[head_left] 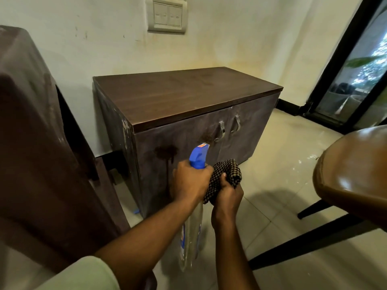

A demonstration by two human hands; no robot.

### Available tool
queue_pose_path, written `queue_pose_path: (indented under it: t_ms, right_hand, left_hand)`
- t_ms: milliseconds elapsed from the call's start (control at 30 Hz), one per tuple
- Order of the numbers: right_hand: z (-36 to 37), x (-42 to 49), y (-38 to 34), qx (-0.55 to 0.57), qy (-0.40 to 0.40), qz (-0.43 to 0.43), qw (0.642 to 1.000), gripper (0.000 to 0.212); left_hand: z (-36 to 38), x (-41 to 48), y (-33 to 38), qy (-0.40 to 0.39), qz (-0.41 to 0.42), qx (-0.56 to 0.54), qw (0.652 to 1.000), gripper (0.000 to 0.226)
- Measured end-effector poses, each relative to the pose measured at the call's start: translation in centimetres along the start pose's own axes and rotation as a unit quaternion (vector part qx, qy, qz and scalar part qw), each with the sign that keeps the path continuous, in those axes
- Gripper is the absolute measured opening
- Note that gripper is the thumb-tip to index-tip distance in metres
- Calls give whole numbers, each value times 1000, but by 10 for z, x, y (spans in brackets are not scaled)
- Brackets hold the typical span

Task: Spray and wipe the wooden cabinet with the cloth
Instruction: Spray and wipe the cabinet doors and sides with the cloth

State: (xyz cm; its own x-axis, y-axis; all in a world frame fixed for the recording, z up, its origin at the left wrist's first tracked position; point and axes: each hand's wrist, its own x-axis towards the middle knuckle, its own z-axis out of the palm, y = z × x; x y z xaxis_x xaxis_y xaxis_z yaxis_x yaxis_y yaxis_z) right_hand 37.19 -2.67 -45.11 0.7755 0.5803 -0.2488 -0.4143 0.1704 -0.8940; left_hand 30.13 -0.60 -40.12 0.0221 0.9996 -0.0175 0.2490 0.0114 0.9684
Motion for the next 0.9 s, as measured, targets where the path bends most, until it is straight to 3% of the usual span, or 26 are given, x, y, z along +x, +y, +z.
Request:
queue_pose_path:
  t_ms: [233, 400, 567, 800, 900]
  right_hand:
    - [-7, 12, 10, -17, 31, -9, 999, 26]
    - [-12, 15, 20, -11, 40, -2, 999, 30]
    - [-21, 17, 28, -20, 40, 15, 999, 32]
    - [-25, 4, 38, -46, 30, 28, 998, 27]
    - [-26, -3, 47, -59, 26, 34, 997, 29]
  left_hand:
    - [15, -16, -48, -30, -80, 46, 995, 44]
    - [4, -33, -93, 37, -183, 92, 978, 30]
    - [-11, -43, -107, 30, -178, 78, 981, 24]
    - [-29, -56, -103, 107, -152, 92, 978, 30]
    - [-34, -68, -103, 85, -120, 56, 988, 28]
